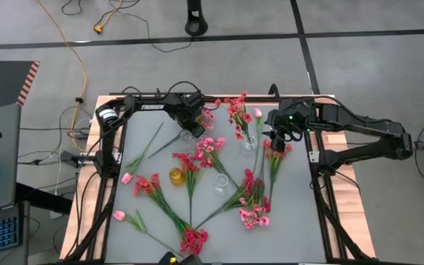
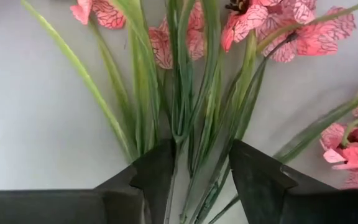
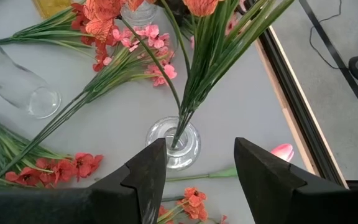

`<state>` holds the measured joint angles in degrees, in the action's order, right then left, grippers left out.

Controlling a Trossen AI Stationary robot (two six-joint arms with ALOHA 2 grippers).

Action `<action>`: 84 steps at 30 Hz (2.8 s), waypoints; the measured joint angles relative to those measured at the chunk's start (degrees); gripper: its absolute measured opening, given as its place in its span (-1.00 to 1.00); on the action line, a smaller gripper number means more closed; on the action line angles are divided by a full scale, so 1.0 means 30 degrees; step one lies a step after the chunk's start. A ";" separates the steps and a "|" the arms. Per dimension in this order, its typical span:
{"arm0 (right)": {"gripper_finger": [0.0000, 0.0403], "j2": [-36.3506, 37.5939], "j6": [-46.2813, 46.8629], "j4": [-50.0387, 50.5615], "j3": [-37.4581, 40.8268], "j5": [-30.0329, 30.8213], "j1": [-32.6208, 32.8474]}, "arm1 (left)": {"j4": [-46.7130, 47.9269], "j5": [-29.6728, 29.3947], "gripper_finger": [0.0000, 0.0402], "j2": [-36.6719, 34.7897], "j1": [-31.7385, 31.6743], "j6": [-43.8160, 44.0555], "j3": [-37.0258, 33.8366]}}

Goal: Sort flowers into vase by color
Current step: Put the top pink flowers into the top left transparent vase

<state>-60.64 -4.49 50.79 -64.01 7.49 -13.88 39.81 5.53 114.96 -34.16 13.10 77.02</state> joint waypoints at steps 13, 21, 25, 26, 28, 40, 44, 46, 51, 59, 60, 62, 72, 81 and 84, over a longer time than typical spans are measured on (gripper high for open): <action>0.06 0.0003 0.0000 0.0056 0.0000 0.0007 -0.0012 | 0.0103 -0.0026 -0.97 0.0042 -0.0497 0.0585 0.0732; 0.06 0.0000 0.0000 0.0056 0.0000 0.0007 -0.0012 | 0.0336 0.0485 -1.00 -0.0606 -0.1276 0.0518 0.0877; 0.06 0.0000 0.0000 0.0056 0.0000 0.0010 -0.0012 | 0.0267 0.0434 -1.00 -0.1701 -0.1719 0.0049 0.1122; 0.06 0.0000 0.0000 0.0056 0.0000 0.0015 -0.0012 | 0.0250 0.0407 -1.00 -0.1997 -0.1820 -0.0085 0.1249; 0.06 0.0000 0.0000 0.0056 0.0000 0.0008 -0.0012 | 0.0251 0.0228 -1.00 -0.2756 -0.2027 -0.0227 0.1410; 0.06 0.0000 0.0015 0.0050 0.0000 0.0016 -0.0012 | -0.0256 -0.1298 -1.00 -0.9214 -0.3088 -0.0712 0.2058; 0.06 0.0000 0.0015 0.0049 0.0000 0.0015 -0.0012 | -0.1205 -0.1564 -1.00 -1.1472 -0.2999 -0.0525 0.2049; 0.06 0.0003 0.0015 0.0049 0.0000 0.0015 -0.0012 | -0.2457 -0.1580 -1.00 -1.2498 -0.2779 -0.0445 0.1862; 0.06 0.0000 0.0015 0.0049 0.0000 0.0022 -0.0012 | -0.4900 -0.1510 -1.00 -1.4787 -0.1778 0.0022 0.0155; 0.06 0.0000 0.0015 0.0041 0.0000 0.0016 -0.0012 | -1.2891 -0.2482 -1.00 -1.7535 0.0767 0.0801 -0.5972; 0.06 0.0000 0.0008 0.0041 0.0000 0.0022 -0.0012 | -1.3977 -0.2528 -1.00 -1.7825 0.0919 0.0801 -0.6737; 0.06 0.0000 0.0015 0.0041 0.0001 0.0019 -0.0012 | -1.5864 -0.2594 -1.00 -1.8241 0.1145 0.0818 -0.8049; 0.06 0.0000 0.0015 0.0041 0.0000 0.0022 -0.0012 | -1.6729 -0.1794 -1.00 -1.9235 0.1458 -0.0332 -1.0271; 0.06 0.0000 0.0015 0.0032 0.0004 0.0022 -0.0012 | -1.5392 -0.0577 -1.00 -1.8937 0.2418 -0.1719 -1.0298; 0.06 0.0000 0.0007 0.0027 0.0007 0.0022 -0.0012 | -1.4503 -0.0606 -1.00 -1.8929 0.2526 -0.1698 -1.0298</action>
<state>-60.64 -4.47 50.87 -63.99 7.55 -13.91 -3.70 3.71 58.17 -26.58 8.01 46.13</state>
